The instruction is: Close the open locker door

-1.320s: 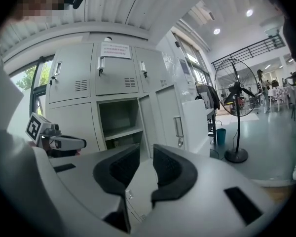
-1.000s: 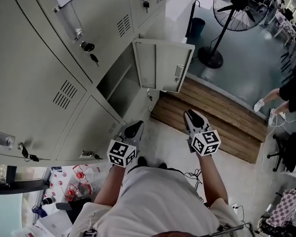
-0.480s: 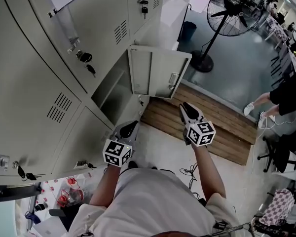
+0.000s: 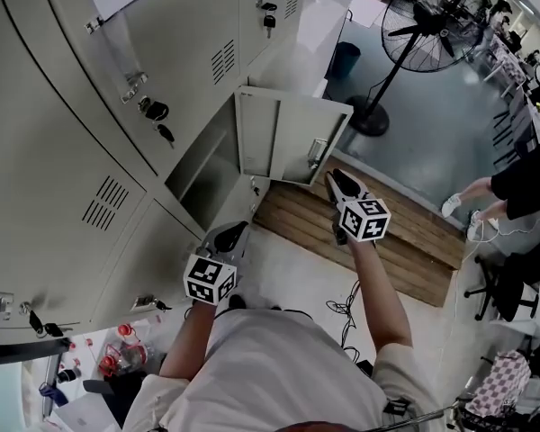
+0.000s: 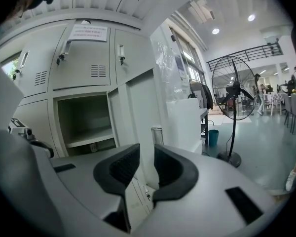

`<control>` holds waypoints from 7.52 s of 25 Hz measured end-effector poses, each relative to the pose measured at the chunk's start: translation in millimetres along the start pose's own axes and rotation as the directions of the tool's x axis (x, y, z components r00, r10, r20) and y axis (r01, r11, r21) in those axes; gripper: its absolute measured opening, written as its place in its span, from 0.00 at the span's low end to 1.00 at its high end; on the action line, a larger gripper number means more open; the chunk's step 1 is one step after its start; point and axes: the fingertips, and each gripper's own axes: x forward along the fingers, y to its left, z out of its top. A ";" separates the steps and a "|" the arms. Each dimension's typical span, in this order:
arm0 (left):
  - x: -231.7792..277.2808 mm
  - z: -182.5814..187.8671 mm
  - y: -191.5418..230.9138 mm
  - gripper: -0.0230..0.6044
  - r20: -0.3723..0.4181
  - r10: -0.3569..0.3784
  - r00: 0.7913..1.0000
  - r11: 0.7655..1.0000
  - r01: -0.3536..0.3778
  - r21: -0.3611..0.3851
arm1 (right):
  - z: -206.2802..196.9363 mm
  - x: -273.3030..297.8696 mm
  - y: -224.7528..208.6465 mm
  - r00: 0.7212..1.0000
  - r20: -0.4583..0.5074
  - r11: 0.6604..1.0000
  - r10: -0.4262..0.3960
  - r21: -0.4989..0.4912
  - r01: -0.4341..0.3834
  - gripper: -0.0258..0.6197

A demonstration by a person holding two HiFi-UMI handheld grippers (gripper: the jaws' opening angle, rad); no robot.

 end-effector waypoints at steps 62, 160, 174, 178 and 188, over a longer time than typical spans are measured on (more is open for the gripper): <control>-43.5 -20.7 -26.3 0.06 -0.008 0.023 1.000 1.000 -0.023 -0.016 | 7.5 -6.0 58.4 0.988 -0.076 0.970 0.133 -0.193 -0.146 0.24; -118.9 -20.6 -10.5 0.06 0.065 0.271 0.960 0.960 -0.265 -0.088 | -14.4 -54.8 223.9 0.894 -0.073 0.860 0.442 -0.248 -0.445 0.14; -135.9 6.0 -28.5 0.06 0.117 0.231 0.966 0.972 -0.224 -0.064 | -5.7 -110.9 208.1 0.928 0.072 0.918 0.365 -0.195 -0.346 0.05; -142.8 11.8 -28.2 0.06 0.123 0.212 0.969 0.977 -0.208 -0.045 | -1.0 -117.6 211.0 0.935 0.084 0.927 0.344 -0.190 -0.324 0.05; -149.8 11.8 -20.0 0.06 0.125 0.174 0.977 0.985 -0.171 -0.040 | -3.6 -118.2 226.4 0.944 0.073 0.936 0.321 -0.176 -0.305 0.05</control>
